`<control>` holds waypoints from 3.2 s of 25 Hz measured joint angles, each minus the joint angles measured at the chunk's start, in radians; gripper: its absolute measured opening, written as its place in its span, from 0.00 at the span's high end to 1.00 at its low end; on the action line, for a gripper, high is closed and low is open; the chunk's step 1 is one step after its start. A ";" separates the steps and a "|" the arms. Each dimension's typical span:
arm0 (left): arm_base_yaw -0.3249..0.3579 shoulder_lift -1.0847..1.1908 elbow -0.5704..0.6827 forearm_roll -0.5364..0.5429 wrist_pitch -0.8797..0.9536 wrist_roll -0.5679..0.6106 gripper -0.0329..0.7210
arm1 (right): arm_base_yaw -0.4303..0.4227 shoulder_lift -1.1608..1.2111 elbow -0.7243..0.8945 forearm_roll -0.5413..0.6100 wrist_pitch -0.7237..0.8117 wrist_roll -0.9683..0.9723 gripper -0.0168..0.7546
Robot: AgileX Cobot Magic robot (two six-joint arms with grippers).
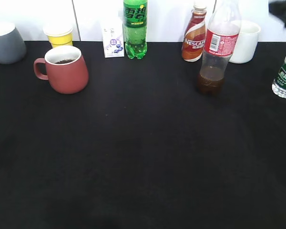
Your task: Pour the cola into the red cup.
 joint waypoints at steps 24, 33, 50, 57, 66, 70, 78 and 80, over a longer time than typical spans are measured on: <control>0.000 -0.710 0.067 -0.100 0.461 0.371 0.53 | 0.000 -0.194 0.248 -0.312 -0.137 0.252 0.21; 0.333 -0.710 0.067 -0.096 0.460 0.372 0.53 | 0.000 -0.194 0.248 -0.312 -0.127 0.252 0.21; 0.338 -0.710 0.067 -0.096 0.460 0.372 0.60 | 0.066 -0.222 0.248 0.981 0.173 -0.818 0.21; 0.338 -0.710 0.067 -0.095 0.460 0.372 0.64 | 0.220 -0.683 0.248 1.368 0.774 -1.165 0.21; 0.338 -0.710 0.067 -0.095 0.460 0.372 0.65 | 0.220 -1.031 0.317 1.438 1.209 -1.169 0.21; 0.338 -0.710 0.067 -0.095 0.460 0.372 0.65 | 0.207 -1.031 0.317 1.440 1.209 -1.174 0.21; 0.338 -0.710 0.067 -0.095 0.460 0.372 0.65 | -0.085 -1.131 0.318 1.509 1.209 -1.263 0.21; 0.338 -0.710 0.067 -0.095 0.460 0.372 0.65 | -0.151 -1.174 0.318 1.535 1.209 -1.305 0.21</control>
